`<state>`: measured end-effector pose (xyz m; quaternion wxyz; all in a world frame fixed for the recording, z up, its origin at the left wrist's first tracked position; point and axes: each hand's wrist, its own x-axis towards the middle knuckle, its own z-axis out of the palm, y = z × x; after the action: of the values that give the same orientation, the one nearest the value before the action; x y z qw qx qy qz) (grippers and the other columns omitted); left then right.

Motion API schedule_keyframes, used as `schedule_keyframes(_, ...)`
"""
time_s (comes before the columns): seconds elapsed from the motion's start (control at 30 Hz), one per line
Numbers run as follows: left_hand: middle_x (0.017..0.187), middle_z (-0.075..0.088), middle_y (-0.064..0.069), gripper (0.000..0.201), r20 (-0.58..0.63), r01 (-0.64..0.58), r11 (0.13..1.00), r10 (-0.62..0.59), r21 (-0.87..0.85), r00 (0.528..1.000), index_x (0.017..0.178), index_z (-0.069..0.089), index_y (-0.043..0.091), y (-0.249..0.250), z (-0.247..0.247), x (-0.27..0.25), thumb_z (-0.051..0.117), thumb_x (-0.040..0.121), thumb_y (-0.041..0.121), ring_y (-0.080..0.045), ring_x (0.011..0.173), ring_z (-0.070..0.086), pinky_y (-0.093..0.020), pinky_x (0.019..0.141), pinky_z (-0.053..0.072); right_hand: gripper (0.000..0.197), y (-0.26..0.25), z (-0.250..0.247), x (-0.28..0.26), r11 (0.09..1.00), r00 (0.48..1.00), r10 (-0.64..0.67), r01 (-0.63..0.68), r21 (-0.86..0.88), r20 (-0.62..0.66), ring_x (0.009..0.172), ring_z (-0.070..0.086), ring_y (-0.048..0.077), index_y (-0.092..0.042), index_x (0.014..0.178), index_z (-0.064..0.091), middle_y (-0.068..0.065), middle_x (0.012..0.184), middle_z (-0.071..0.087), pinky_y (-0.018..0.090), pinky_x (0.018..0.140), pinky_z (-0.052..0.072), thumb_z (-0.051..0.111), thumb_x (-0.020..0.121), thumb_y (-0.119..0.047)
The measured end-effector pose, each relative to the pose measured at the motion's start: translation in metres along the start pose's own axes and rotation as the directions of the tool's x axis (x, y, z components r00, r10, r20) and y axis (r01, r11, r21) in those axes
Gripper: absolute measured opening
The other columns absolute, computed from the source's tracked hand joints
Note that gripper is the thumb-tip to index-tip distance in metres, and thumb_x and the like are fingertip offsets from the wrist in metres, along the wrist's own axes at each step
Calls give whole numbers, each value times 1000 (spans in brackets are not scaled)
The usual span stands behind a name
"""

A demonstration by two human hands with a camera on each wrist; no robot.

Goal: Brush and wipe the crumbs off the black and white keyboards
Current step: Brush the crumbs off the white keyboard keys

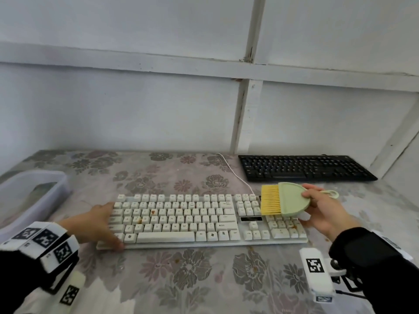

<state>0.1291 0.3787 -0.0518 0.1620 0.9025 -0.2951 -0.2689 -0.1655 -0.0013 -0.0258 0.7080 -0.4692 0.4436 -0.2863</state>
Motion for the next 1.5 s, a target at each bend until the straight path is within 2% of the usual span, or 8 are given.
schedule_keyframes(0.17,124,42,-1,127,-53,-75,986,68,-152,996,133,26,24,7,-2,-5,83,21,41,-18,115,44,-33,103,38,26,0,-6,6,996,999,-33,34,77,-18,80,53,20,-24,85,56,7,90,57,42,64,45,45,91,-2)
schedule_keyframes(0.37,114,58,7,128,1,-153,913,166,-378,986,133,19,32,7,-9,-11,93,29,22,-10,101,60,-19,80,48,28,2,-12,11,994,999,-44,42,103,12,83,54,21,-26,84,59,5,91,60,42,65,46,47,89,-2)
schedule_keyframes(0.47,114,54,11,110,-47,-191,911,187,-367,981,131,17,32,9,-6,-13,87,51,2,-7,101,57,-14,81,44,27,1,-14,10,993,998,-52,49,105,23,83,53,22,-26,85,60,7,92,58,42,65,46,47,89,-2)
schedule_keyframes(0.7,122,47,17,100,-96,-304,886,289,-349,952,114,27,45,9,2,-20,82,30,33,-3,113,48,-23,100,35,23,-15,-23,8,992,993,-116,116,40,11,79,53,21,-22,89,61,8,93,58,35,61,48,47,91,-4)
schedule_keyframes(0.83,128,46,13,116,-56,-278,920,274,-275,960,129,21,35,6,2,-17,84,32,39,-6,118,46,-29,107,34,25,-43,-37,3,957,957,-287,284,-57,-44,75,54,18,-20,89,63,6,88,60,20,44,51,48,92,-1)
schedule_keyframes(1.07,146,28,3,154,35,-146,964,157,-223,987,148,-9,25,-10,-1,-7,87,30,46,-14,128,38,-35,114,28,29,-60,-54,-7,835,884,-458,463,-299,88,77,61,21,-24,110,64,7,98,66,27,51,57,53,92,-3)
schedule_keyframes(1.3,131,41,7,139,-28,-198,941,198,-274,980,139,-2,39,-5,4,-9,85,31,33,-11,116,49,-34,106,38,33,-48,-49,-14,819,889,-408,457,-346,208,81,65,22,-30,110,64,10,101,67,27,54,56,58,90,-4)
schedule_keyframes(1.5,141,35,0,145,-62,-163,964,153,-209,986,147,-8,24,3,3,-18,86,36,30,-12,120,43,-33,109,34,34,-43,-54,-24,809,903,-355,427,-404,241,79,63,27,-21,108,61,17,99,64,37,56,57,59,86,4)
